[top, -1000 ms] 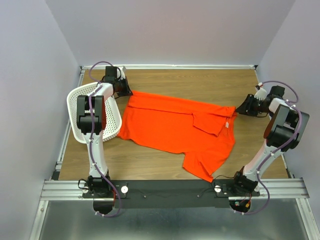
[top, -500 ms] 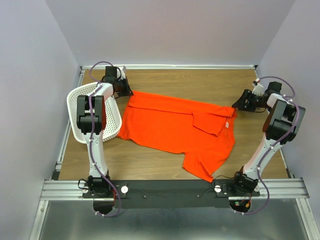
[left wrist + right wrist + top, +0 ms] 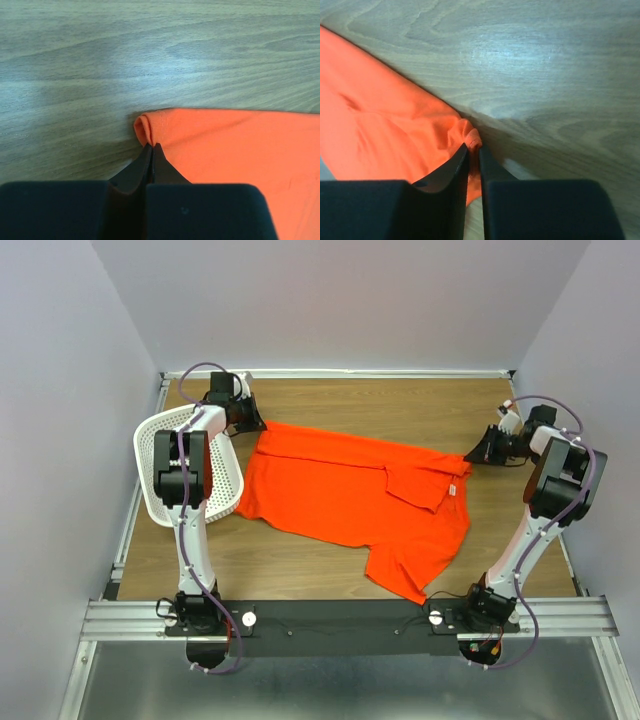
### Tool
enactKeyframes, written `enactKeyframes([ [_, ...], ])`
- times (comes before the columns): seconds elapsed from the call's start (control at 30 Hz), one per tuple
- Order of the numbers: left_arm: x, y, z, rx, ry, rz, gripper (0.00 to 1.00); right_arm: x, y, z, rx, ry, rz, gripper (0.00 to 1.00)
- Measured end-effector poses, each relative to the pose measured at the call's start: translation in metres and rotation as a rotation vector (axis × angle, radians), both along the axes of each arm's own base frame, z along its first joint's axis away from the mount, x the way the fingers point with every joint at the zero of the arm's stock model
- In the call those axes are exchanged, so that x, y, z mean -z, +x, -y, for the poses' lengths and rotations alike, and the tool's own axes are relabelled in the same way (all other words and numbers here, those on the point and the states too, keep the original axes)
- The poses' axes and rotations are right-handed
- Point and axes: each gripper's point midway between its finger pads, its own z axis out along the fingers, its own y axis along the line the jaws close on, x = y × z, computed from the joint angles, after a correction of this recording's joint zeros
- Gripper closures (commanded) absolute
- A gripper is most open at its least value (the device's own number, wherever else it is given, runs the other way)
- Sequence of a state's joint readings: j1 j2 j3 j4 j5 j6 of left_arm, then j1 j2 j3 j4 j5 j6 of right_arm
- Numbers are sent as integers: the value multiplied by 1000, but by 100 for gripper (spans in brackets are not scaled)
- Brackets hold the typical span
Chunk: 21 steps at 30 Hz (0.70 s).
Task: Fold and stack the t-shirts
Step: Fold the tshirt
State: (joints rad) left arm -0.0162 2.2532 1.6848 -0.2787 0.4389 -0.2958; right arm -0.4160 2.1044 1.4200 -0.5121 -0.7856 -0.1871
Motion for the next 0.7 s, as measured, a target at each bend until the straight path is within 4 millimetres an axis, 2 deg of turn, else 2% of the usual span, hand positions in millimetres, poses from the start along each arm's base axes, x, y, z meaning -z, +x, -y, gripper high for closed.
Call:
enactKeyframes([
  [0.1, -2, 2, 0, 0, 0, 5, 100, 0, -2, -1, -2, 1, -8, 99],
  [0.23, -5, 5, 0, -1, -1, 14, 100, -5, 7, 3, 2, -1, 1, 99],
  [0.43, -10, 16, 1, -14, -18, 29, 100, -18, 47, 18, 17, -17, 61, 99],
  [0.7, -10, 33, 7, -49, -73, 29, 100, -18, 110, 35, 53, -45, 116, 99],
])
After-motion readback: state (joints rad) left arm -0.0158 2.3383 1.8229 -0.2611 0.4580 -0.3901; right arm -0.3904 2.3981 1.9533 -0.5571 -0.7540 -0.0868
